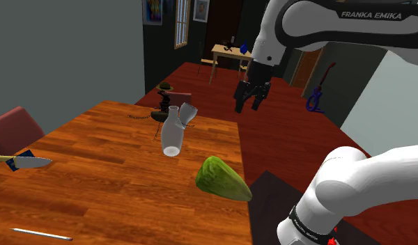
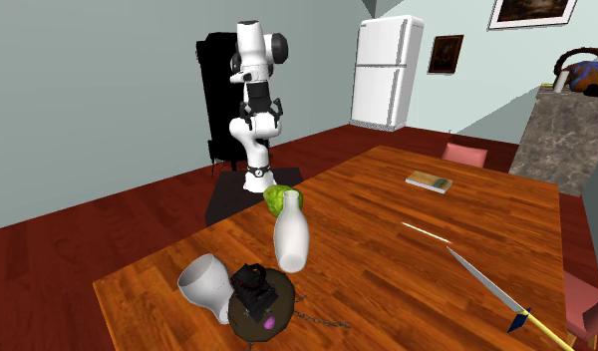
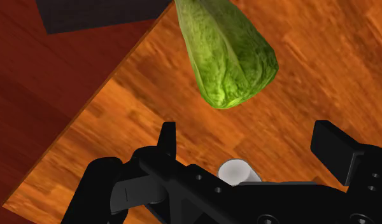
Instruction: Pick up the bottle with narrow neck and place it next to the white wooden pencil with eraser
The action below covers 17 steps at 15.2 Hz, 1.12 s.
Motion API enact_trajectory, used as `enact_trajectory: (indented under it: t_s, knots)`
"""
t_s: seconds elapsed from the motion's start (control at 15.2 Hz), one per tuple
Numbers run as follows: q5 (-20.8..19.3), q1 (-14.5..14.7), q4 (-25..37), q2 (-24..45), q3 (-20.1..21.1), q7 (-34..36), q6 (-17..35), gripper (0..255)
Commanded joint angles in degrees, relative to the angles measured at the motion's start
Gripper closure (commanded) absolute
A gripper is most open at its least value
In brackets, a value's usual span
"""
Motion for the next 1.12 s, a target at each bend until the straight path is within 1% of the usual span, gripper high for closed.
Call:
enact_trajectory:
  t_s: [0.0, 0.53, 0.79, 1.06]
  knots:
    - [0.0, 0.0, 0.0, 0.0, 0.0, 0.0, 0.0, 0]
    - [-0.52, -0.24, 6.54, 17.0, 3.64, 2.98, 12.15, 0]
    - [-1.8, -0.58, 11.62, 25.77, 5.26, 4.92, 16.6, 0]
    - [-3.84, -0.8, 17.87, 34.6, 6.6, 7.21, 19.84, 0]
